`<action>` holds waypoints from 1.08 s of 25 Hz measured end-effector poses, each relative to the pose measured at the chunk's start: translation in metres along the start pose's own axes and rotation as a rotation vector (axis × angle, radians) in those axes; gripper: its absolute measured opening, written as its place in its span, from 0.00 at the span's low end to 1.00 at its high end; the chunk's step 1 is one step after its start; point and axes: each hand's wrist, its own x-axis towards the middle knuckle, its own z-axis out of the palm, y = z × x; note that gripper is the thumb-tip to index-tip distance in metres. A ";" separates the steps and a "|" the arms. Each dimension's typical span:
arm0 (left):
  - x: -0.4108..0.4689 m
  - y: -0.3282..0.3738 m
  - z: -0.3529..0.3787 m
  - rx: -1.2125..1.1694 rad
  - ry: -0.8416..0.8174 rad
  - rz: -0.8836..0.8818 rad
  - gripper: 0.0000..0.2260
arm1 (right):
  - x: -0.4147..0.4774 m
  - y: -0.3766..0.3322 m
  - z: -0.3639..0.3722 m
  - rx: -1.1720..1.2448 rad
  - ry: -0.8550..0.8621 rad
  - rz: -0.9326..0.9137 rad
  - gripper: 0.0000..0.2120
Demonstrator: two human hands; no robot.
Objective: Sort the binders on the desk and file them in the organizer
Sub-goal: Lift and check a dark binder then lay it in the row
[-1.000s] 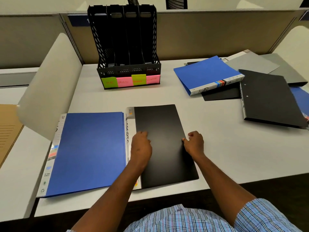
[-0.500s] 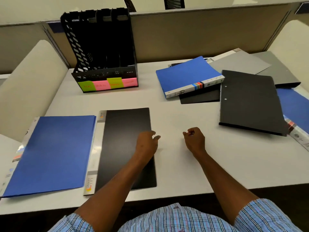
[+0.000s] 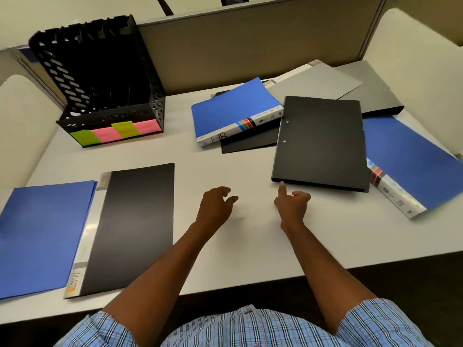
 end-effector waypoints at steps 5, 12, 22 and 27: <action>0.003 0.021 0.008 0.023 -0.034 0.030 0.18 | 0.036 -0.029 -0.033 0.326 0.036 0.222 0.22; 0.009 0.035 0.011 0.025 -0.080 0.035 0.19 | 0.057 -0.035 -0.052 0.355 -0.044 0.222 0.16; 0.017 0.051 0.007 -0.008 -0.101 0.079 0.21 | 0.036 -0.090 -0.080 0.697 -0.106 -0.178 0.07; 0.025 0.081 0.001 -0.079 -0.029 0.171 0.23 | 0.012 -0.132 -0.112 0.795 -0.064 -0.282 0.05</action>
